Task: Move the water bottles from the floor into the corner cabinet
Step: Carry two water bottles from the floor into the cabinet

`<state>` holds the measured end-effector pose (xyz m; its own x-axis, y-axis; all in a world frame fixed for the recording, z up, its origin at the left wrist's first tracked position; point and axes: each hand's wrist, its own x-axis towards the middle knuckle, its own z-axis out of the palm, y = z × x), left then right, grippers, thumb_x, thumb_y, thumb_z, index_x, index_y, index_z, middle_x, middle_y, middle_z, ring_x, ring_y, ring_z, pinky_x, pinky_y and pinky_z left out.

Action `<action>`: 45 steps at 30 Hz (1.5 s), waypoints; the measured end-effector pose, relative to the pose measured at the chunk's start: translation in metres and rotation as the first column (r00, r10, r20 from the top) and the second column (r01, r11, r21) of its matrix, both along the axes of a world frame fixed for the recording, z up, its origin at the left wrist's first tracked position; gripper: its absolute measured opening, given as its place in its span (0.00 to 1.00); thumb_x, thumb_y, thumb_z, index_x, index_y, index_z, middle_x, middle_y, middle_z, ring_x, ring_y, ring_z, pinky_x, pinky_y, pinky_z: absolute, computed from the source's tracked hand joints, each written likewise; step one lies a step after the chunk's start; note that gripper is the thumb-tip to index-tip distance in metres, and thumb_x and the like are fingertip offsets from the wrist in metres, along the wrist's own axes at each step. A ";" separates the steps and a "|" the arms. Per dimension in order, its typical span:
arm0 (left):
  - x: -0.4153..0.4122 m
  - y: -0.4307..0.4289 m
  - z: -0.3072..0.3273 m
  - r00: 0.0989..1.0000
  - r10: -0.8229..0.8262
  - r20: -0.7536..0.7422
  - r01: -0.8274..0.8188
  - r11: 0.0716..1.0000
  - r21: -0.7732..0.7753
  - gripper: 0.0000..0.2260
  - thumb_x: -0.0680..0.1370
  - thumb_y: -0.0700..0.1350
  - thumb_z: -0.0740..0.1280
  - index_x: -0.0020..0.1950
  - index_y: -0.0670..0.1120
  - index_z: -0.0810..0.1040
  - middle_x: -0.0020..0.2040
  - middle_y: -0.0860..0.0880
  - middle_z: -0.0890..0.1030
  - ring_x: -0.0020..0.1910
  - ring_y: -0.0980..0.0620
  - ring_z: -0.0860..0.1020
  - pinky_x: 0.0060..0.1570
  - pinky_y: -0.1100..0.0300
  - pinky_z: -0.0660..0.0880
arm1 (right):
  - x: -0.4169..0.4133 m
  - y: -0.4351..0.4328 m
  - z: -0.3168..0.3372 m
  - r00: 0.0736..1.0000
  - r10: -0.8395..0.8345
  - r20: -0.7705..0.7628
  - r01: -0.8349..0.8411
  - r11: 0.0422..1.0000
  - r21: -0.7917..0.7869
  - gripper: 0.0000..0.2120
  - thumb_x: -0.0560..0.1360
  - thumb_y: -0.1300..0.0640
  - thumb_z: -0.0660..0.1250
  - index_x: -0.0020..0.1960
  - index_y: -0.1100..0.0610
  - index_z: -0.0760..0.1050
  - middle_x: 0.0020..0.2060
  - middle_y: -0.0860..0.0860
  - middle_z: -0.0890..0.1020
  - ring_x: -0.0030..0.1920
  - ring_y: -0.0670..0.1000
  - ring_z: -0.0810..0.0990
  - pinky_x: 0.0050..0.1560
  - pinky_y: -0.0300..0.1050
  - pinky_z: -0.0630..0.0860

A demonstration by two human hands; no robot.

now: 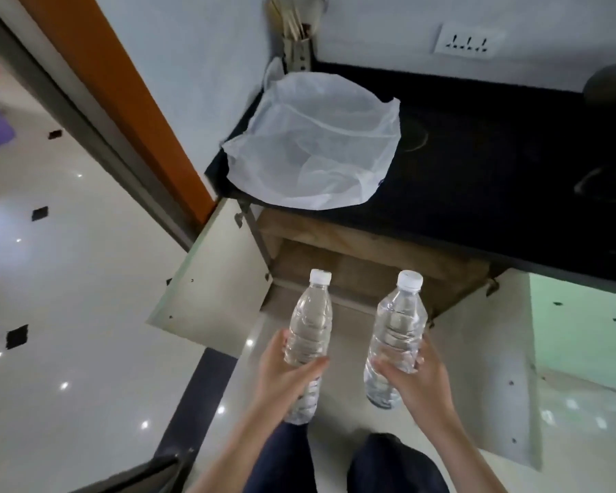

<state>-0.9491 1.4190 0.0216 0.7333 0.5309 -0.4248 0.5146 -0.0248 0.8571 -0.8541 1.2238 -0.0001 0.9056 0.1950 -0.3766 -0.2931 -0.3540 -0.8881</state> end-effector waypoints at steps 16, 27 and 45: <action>0.146 0.081 -0.333 0.956 -0.267 -0.120 0.264 0.964 -0.042 0.17 0.67 0.49 0.78 0.52 0.54 0.77 0.43 0.53 0.84 0.38 0.60 0.82 0.40 0.64 0.80 | 0.098 0.058 -0.315 0.994 -0.074 -0.084 0.067 0.994 -0.088 0.24 0.67 0.52 0.79 0.60 0.49 0.75 0.52 0.46 0.83 0.50 0.48 0.83 0.53 0.45 0.78; 0.284 0.117 -0.588 0.963 -0.270 0.000 0.268 0.955 -0.130 0.12 0.61 0.52 0.80 0.41 0.50 0.86 0.38 0.48 0.86 0.41 0.47 0.85 0.49 0.41 0.81 | 0.219 0.080 -0.562 1.000 -0.006 0.020 0.008 0.995 -0.097 0.19 0.65 0.55 0.81 0.54 0.50 0.80 0.42 0.45 0.87 0.41 0.44 0.85 0.43 0.39 0.78; 0.395 0.139 -0.696 0.920 -0.385 0.077 0.387 0.922 -0.007 0.09 0.70 0.51 0.77 0.45 0.48 0.84 0.39 0.50 0.86 0.40 0.53 0.85 0.40 0.61 0.81 | 0.331 0.124 -0.660 0.992 -0.013 0.124 0.023 0.997 -0.077 0.15 0.64 0.50 0.80 0.48 0.47 0.80 0.41 0.45 0.86 0.44 0.47 0.85 0.48 0.47 0.80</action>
<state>-0.5538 1.5578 -0.6740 0.9088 0.1917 -0.3707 0.4049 -0.1900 0.8944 -0.5229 1.3481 -0.6602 0.9491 0.1528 -0.2754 -0.1901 -0.4193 -0.8877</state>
